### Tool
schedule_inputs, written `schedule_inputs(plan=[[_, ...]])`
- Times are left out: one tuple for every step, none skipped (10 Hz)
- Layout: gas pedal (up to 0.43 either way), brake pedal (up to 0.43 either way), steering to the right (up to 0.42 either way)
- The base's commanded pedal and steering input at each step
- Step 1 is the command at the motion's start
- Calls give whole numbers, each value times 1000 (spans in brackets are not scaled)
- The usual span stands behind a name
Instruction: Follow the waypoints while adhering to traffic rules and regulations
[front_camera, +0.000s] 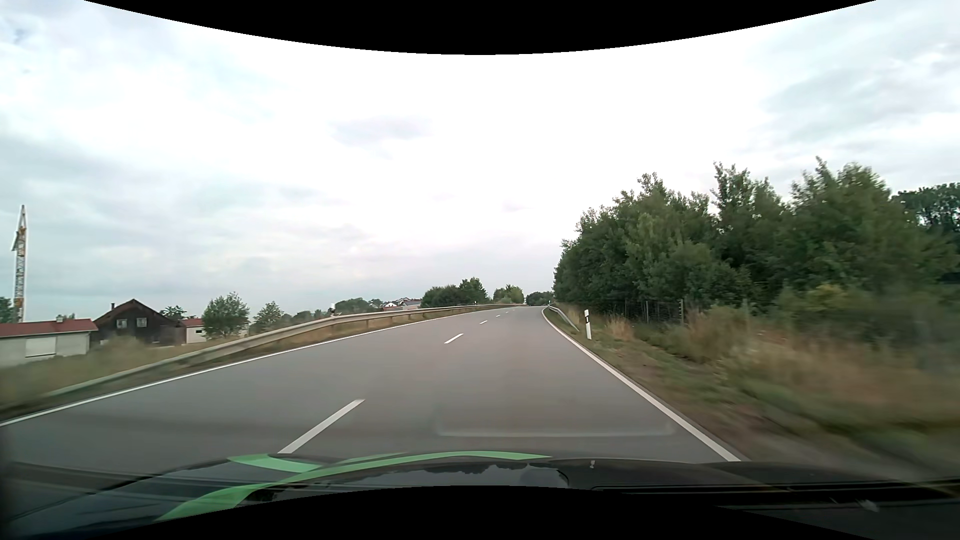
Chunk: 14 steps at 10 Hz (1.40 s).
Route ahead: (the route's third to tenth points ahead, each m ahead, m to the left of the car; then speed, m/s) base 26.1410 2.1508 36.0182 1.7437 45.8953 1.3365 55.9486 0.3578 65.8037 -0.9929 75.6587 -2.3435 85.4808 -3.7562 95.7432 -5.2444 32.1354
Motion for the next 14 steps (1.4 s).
schedule_inputs(plan=[[449,0,12],[441,0,12],[429,0,12],[421,0,12],[390,0,12],[390,0,11],[390,0,11],[390,0,11],[390,0,11],[398,0,11],[398,0,11],[398,0,11],[409,0,10],[421,0,8]])
